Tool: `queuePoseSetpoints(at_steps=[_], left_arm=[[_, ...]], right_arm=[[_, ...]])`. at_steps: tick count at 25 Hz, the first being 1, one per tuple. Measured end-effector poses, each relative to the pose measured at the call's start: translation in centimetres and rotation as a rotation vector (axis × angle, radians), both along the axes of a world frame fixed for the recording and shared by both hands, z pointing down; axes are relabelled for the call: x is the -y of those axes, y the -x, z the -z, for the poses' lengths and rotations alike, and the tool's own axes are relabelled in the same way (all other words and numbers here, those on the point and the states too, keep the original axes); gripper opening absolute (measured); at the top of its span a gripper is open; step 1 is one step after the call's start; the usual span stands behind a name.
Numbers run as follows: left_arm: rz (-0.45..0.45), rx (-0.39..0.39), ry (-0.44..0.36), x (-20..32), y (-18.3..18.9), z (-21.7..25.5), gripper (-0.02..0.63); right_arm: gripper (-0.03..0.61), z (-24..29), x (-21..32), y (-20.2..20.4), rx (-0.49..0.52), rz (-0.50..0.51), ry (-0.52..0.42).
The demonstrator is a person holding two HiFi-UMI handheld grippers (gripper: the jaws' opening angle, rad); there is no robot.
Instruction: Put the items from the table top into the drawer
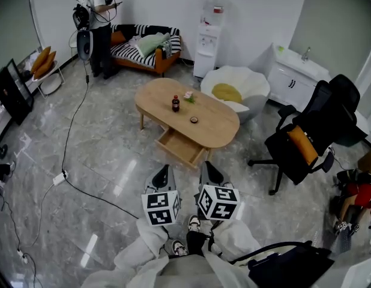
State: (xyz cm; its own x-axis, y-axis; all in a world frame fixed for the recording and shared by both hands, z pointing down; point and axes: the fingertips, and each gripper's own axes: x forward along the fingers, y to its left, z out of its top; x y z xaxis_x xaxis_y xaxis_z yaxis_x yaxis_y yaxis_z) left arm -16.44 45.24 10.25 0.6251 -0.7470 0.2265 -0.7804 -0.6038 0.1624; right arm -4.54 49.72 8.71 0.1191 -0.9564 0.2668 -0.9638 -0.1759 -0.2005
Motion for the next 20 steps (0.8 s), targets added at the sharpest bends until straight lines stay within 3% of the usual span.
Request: queuePoseSetpoints(at_steps=[12,17,20], left_arm=[[0.031,0.044,0.009,7.0,-0.9,-1.6,-0.006],[0.031,0.062,0.034,10.6,-2.6,-2.5,-0.006],[0.038,0.076,0.038,14.3,-5.4,-2.7,-0.006]], right_arm=[[0.061,-1.8,7.2,-1.6,0.028,0.027,0.026],[0.061,-2.4,11.3,-3.2,0.032,0.034,0.052],[0.061,-2.6,15.1,-6.4,0.039,0.029,0.059]])
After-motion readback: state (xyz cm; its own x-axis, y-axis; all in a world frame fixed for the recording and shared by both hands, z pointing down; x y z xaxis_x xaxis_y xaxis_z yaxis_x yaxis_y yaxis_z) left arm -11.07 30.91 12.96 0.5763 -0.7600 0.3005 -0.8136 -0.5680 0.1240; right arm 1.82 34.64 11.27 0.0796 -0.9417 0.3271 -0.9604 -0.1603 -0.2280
